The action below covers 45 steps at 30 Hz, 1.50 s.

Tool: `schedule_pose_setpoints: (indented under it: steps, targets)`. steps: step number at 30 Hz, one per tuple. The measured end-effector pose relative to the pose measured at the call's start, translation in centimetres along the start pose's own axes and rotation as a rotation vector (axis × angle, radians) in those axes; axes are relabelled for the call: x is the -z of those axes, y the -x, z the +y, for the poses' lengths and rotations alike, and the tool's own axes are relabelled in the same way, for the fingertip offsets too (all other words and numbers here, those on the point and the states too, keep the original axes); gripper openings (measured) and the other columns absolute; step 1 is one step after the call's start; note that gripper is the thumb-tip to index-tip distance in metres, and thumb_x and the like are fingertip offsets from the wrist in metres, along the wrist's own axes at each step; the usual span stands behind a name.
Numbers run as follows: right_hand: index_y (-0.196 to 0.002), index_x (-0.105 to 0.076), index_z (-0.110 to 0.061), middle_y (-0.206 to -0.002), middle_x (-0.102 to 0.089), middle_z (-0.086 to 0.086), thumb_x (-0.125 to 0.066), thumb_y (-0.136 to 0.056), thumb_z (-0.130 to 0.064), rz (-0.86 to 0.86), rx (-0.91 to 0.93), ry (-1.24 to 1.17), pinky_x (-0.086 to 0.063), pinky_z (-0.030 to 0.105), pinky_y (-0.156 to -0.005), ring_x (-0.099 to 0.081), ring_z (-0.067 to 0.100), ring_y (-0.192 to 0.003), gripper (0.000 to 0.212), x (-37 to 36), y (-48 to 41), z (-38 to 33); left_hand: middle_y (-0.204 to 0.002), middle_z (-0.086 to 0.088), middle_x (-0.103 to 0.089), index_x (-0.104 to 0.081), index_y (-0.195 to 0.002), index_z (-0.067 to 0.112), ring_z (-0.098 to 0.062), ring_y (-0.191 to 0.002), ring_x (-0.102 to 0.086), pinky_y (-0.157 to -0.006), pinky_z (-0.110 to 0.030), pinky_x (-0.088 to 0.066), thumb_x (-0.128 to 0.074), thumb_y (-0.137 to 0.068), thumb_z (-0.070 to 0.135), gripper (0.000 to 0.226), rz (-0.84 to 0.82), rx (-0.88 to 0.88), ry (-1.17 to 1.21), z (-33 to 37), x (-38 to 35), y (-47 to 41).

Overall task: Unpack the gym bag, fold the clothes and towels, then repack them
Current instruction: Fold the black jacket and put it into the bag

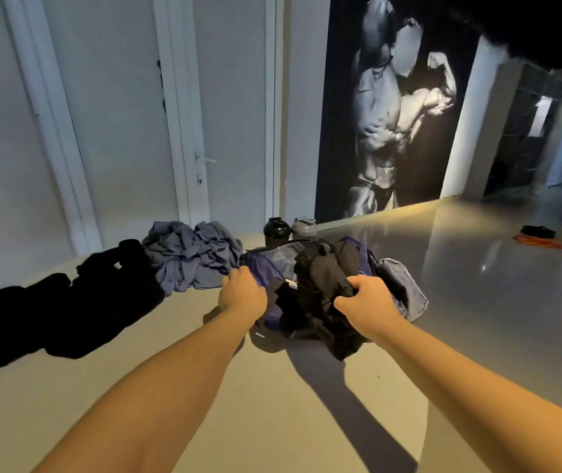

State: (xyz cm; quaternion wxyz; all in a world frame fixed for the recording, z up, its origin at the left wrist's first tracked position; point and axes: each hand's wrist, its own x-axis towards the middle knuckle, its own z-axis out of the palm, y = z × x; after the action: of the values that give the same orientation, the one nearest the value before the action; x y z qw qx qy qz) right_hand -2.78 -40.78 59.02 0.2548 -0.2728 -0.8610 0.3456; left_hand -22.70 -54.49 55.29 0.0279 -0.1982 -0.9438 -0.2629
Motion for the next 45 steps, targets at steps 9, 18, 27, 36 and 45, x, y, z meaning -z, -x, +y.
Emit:
schedule_pose_setpoints:
  steps: [9,18,27,36,45]
  targets:
    - [-0.08,-0.068,-0.003,-0.073,-0.066,0.017,-0.066,-0.085,-0.006,-0.015,-0.015,0.0,-0.046,0.029,-0.055,-0.055,0.02,-0.057,0.006,-2.1,-3.5,1.9,-0.114,-0.022,-0.066,-0.062,-0.115,-0.002,-0.041,-0.102,-0.062,-0.08,-0.045,-0.047,-0.074,-0.091,0.029,0.041,-0.102,0.184,0.374,-3.1,-4.4,-5.3]
    - [-0.082,-0.063,0.008,-0.069,-0.059,0.025,-0.067,-0.079,-0.006,-0.039,-0.022,-0.038,-0.041,0.032,-0.056,-0.05,0.023,-0.058,0.015,-2.1,-1.7,-0.6,-0.076,-0.009,-0.054,-0.045,-0.078,0.011,-0.022,-0.066,-0.046,-0.061,-0.034,-0.036,-0.07,-0.094,0.022,0.031,-0.063,-0.081,0.346,-5.7,-0.3,4.6]
    - [-0.084,-0.07,0.003,-0.066,-0.062,0.018,-0.068,-0.079,-0.006,-0.217,0.069,-0.016,-0.043,0.034,-0.059,-0.054,0.024,-0.06,0.01,-3.8,6.0,-5.3,-0.068,-0.005,-0.051,-0.044,-0.074,0.013,-0.017,-0.061,-0.044,-0.061,-0.034,-0.043,-0.067,-0.097,0.022,0.034,-0.099,-0.048,0.385,-12.1,5.6,19.2]
    - [-0.088,-0.066,0.006,-0.064,-0.053,0.01,-0.068,-0.081,-0.011,-0.363,0.121,0.036,-0.035,0.029,-0.056,-0.047,0.02,-0.056,0.019,-4.2,10.2,-7.4,-0.07,0.007,-0.061,-0.059,-0.077,0.024,-0.014,-0.07,-0.058,-0.066,-0.034,-0.05,-0.058,-0.097,0.051,0.034,0.139,-0.273,0.001,-12.3,12.7,23.2]
    - [-0.088,-0.073,0.002,-0.071,-0.059,0.013,-0.073,-0.079,-0.009,-0.326,-0.049,0.067,-0.045,0.032,-0.063,-0.055,0.025,-0.068,0.014,-2.2,6.9,-7.5,-0.121,-0.007,-0.065,-0.064,-0.13,0.02,-0.028,-0.117,-0.048,-0.099,-0.043,-0.036,-0.042,-0.093,0.074,0.07,-0.292,-0.674,-0.738,-8.0,10.4,16.0]
